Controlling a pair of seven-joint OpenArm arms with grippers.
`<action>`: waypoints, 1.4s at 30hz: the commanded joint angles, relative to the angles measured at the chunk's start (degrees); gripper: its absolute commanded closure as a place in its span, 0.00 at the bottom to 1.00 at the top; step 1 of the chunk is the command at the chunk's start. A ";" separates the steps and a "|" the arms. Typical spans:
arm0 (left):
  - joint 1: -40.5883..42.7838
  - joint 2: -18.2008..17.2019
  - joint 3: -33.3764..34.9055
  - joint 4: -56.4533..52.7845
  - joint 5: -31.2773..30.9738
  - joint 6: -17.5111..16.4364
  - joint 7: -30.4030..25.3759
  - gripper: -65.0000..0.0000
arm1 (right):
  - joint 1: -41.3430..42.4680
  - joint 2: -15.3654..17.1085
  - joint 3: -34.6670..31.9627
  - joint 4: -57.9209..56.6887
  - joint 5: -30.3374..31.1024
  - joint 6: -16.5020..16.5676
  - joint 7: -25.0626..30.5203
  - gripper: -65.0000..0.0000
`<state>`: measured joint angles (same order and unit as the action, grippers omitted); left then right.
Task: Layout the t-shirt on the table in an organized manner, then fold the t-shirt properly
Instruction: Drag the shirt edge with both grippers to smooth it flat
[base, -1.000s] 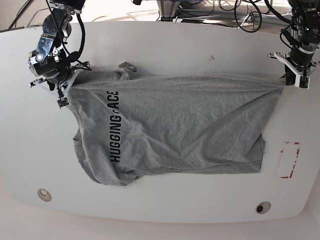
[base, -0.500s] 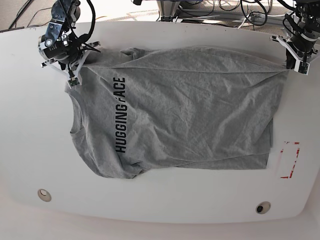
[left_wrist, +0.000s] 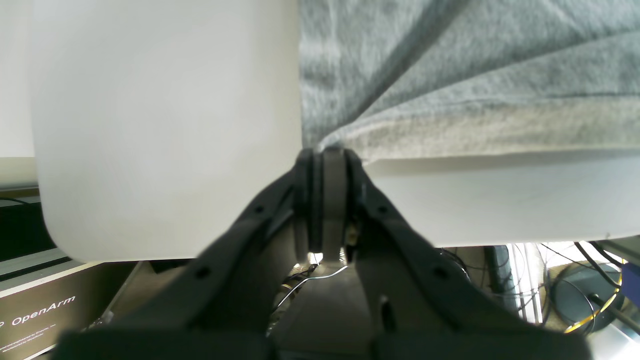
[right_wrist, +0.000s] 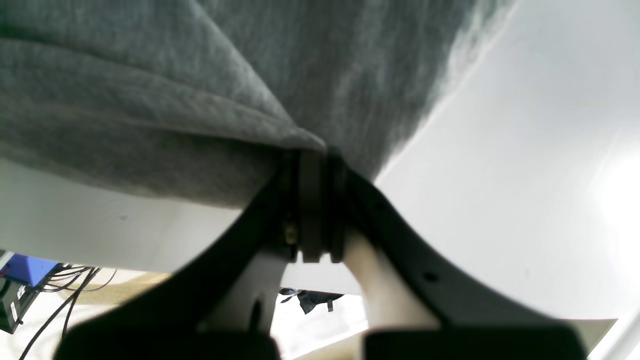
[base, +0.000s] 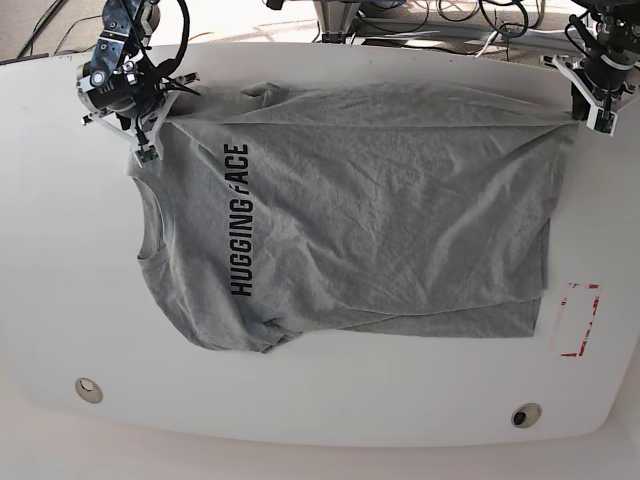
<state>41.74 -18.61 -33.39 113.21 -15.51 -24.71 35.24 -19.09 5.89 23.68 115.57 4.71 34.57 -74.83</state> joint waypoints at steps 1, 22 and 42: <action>0.15 -0.77 -0.59 0.95 -0.36 0.23 -1.00 0.99 | 0.41 0.57 0.27 1.22 -0.27 0.11 0.41 1.00; 5.52 -0.60 -2.35 0.86 -0.54 0.14 -1.00 0.99 | -4.95 0.31 0.89 1.22 -0.27 0.20 0.67 1.00; -3.10 -1.04 -2.17 0.77 -0.01 0.14 -0.91 0.99 | 0.15 0.66 0.89 1.22 -0.27 0.20 0.59 1.00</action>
<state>39.42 -18.79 -35.20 113.19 -15.38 -24.95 35.27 -20.45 6.02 24.34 115.70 4.73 34.59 -74.63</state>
